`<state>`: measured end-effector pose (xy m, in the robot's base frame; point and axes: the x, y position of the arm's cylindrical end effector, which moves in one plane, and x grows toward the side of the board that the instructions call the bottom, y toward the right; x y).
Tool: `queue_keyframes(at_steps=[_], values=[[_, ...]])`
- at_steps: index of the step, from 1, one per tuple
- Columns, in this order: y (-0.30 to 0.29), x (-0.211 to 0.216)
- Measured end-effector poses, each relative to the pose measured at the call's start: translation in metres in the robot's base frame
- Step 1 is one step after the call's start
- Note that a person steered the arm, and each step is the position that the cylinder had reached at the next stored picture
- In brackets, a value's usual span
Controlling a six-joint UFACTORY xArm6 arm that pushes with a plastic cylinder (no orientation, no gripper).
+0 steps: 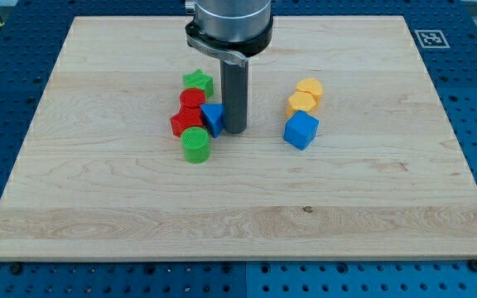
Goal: Slide blue triangle to the right of green circle
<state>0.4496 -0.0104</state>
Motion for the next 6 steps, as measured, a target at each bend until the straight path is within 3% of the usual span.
queue_keyframes(at_steps=[1, 4, 6], values=[[0.005, 0.008], [-0.011, -0.079], [-0.033, -0.042]])
